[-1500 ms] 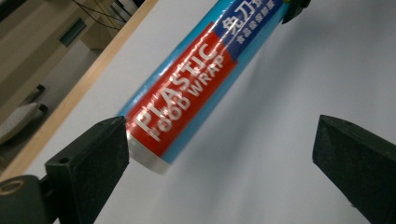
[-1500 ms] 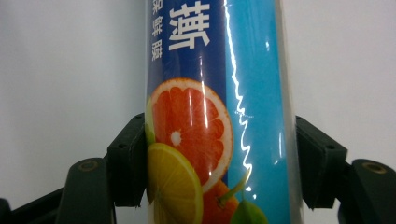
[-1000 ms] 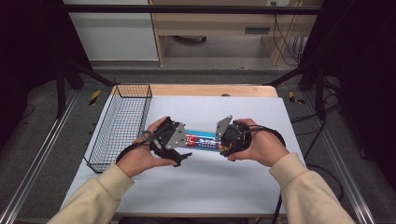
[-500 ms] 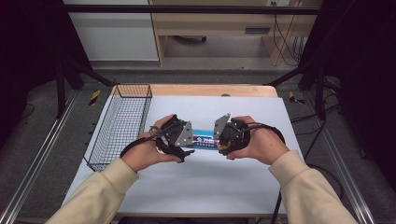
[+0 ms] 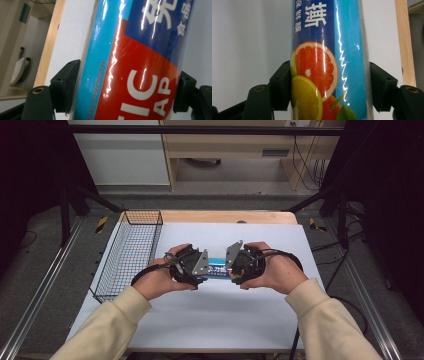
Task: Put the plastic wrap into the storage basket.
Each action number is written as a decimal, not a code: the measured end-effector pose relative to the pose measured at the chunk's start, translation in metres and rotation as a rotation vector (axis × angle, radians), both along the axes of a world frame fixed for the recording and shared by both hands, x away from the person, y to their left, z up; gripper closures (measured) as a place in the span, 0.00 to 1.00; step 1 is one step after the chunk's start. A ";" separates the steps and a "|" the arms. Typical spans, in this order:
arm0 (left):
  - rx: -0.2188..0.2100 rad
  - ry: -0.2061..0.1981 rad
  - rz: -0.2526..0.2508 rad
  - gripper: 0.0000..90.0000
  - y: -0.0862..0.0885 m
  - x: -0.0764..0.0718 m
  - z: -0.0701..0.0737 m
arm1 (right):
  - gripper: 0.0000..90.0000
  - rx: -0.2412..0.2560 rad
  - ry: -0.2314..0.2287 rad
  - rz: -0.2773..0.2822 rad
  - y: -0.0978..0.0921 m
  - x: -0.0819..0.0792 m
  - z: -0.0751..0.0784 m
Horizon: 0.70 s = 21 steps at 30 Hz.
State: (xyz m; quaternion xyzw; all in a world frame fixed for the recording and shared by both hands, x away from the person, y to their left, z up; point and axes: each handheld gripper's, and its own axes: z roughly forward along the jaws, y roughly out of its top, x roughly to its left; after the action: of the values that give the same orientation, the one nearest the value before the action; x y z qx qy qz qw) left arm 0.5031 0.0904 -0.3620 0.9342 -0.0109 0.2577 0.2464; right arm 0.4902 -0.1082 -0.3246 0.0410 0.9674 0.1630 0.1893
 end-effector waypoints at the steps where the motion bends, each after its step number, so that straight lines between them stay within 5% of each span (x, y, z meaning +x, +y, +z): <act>1: -0.002 0.001 -0.003 0.27 0.000 0.000 -0.001 | 0.35 -0.002 -0.001 -0.005 0.000 -0.001 0.000; 17: 0.015 0.013 0.001 0.29 0.001 -0.003 -0.004 | 0.35 0.011 0.012 0.007 0.001 0.000 -0.006; 21: 0.003 -0.012 0.012 0.30 0.002 -0.006 -0.003 | 0.35 0.009 -0.008 0.024 0.000 0.000 -0.007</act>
State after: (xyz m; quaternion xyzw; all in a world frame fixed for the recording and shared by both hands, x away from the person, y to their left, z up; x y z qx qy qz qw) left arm 0.4970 0.0920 -0.3652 0.9330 -0.0070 0.2648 0.2434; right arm 0.4905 -0.1080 -0.3312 0.0298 0.9663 0.1699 0.1912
